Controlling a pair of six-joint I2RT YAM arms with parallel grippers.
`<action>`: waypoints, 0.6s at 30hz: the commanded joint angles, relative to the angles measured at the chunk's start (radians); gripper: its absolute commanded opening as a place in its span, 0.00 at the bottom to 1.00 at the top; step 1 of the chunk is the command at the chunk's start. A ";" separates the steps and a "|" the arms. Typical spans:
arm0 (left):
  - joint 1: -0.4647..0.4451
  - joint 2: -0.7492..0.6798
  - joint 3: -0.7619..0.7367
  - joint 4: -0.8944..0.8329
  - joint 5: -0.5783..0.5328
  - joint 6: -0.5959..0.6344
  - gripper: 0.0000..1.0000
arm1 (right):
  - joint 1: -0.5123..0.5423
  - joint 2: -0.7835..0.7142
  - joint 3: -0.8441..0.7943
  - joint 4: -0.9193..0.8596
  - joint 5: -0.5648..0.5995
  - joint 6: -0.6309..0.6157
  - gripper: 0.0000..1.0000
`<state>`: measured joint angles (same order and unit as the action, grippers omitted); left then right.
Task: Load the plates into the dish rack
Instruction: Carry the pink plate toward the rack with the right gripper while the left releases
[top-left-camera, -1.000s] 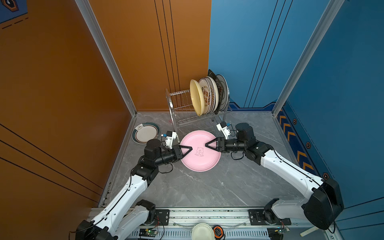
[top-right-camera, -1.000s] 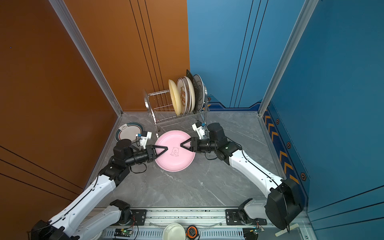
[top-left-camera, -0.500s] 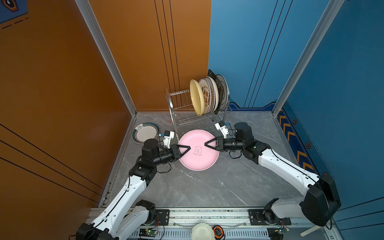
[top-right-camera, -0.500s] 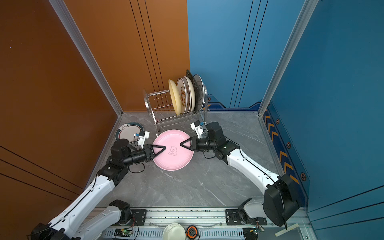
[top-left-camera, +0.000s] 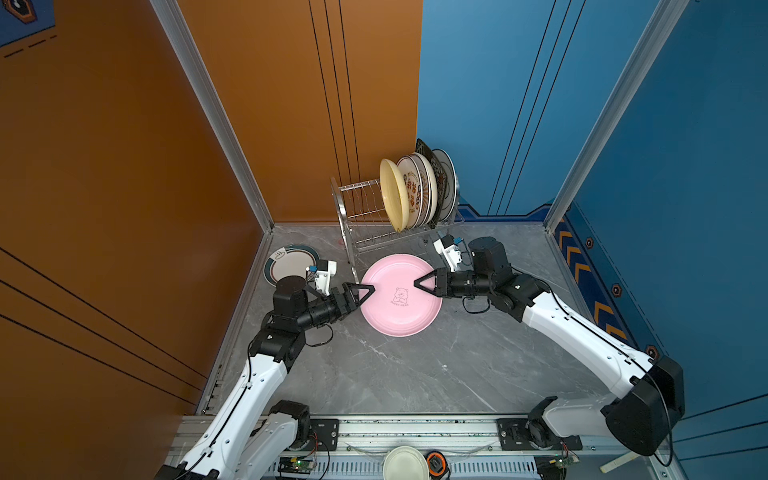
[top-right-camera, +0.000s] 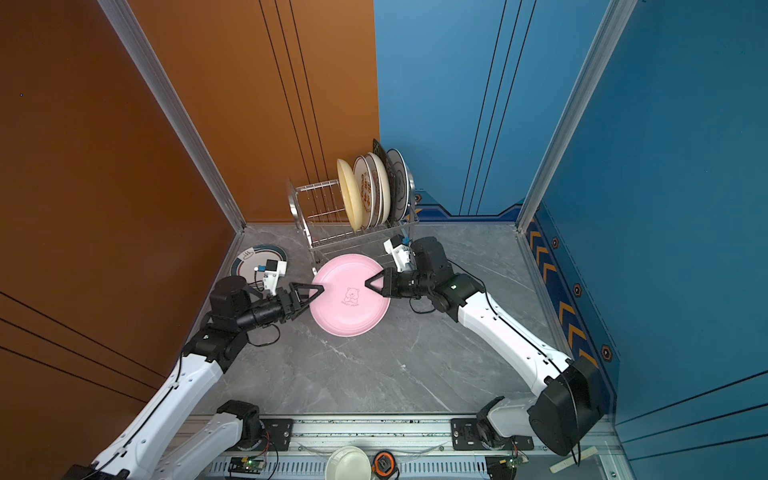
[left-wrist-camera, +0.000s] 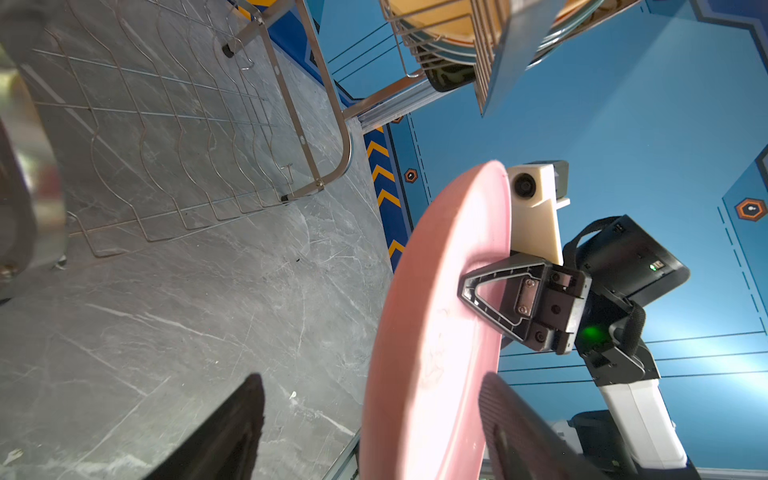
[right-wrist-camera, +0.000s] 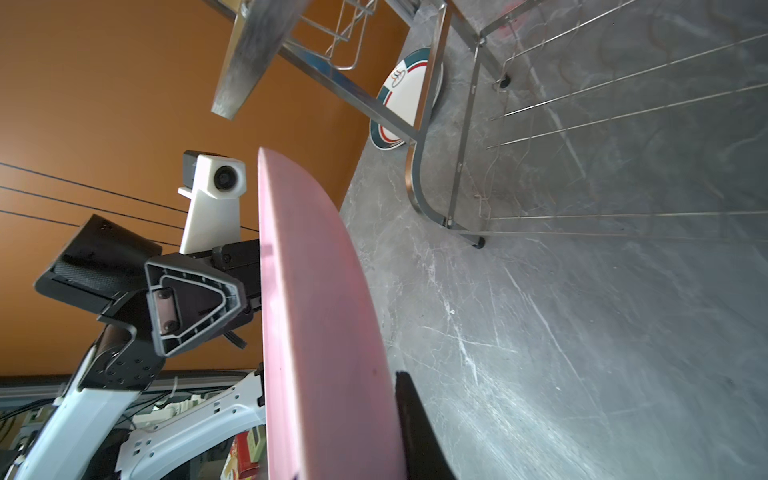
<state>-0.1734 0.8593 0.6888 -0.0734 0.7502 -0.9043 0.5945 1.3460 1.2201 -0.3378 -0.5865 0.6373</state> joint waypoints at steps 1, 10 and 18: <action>0.035 -0.024 0.042 -0.105 -0.020 0.072 0.85 | 0.025 -0.060 0.107 -0.180 0.177 -0.100 0.04; 0.072 -0.048 0.067 -0.312 -0.126 0.184 0.95 | 0.137 -0.082 0.315 -0.414 0.552 -0.165 0.04; 0.072 -0.039 0.104 -0.406 -0.212 0.261 1.00 | 0.271 0.016 0.597 -0.527 0.876 -0.225 0.03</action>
<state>-0.1093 0.8227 0.7605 -0.4164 0.5945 -0.7033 0.8341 1.3308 1.7290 -0.8047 0.0975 0.4603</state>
